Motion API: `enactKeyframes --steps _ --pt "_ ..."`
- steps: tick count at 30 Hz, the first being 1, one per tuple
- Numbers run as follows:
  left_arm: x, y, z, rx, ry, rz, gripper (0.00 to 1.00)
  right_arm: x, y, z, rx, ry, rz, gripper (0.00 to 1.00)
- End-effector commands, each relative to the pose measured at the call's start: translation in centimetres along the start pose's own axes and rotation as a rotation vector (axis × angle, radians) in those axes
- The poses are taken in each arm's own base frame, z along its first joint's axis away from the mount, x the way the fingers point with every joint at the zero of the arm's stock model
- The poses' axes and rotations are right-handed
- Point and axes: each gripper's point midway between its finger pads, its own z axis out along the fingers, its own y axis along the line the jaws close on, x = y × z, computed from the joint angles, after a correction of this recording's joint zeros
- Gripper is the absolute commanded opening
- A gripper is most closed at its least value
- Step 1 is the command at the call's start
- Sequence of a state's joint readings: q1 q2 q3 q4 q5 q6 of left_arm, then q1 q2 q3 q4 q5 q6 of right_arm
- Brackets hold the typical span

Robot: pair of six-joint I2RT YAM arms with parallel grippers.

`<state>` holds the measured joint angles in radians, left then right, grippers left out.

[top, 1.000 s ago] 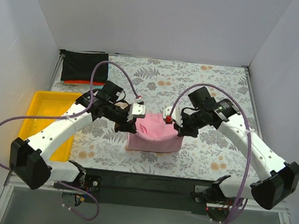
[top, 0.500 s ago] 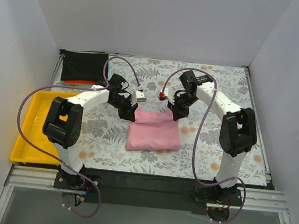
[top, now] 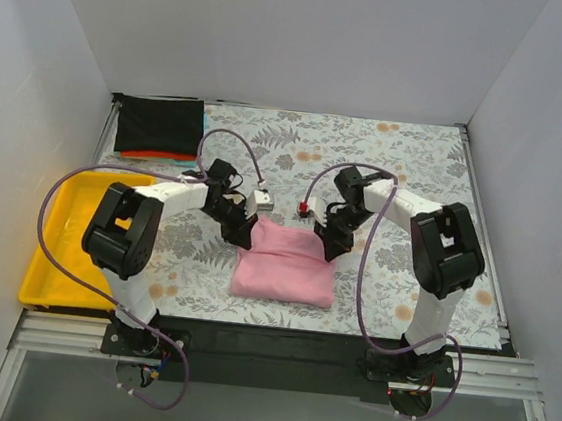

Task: Fold and stack the t-shirts
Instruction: Fold the tshirt

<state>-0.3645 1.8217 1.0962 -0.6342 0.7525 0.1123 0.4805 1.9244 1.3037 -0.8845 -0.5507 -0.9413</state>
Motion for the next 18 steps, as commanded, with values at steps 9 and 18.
enactKeyframes --steps 9,18 --pt "-5.3 -6.5 -4.6 0.016 -0.187 0.09 0.38 -4.7 5.2 -5.4 -0.008 -0.228 0.119 0.6" --pt "-9.4 -7.2 -1.3 0.018 -0.237 0.237 0.42 -10.9 2.7 -5.8 -0.202 -0.412 0.373 0.18"
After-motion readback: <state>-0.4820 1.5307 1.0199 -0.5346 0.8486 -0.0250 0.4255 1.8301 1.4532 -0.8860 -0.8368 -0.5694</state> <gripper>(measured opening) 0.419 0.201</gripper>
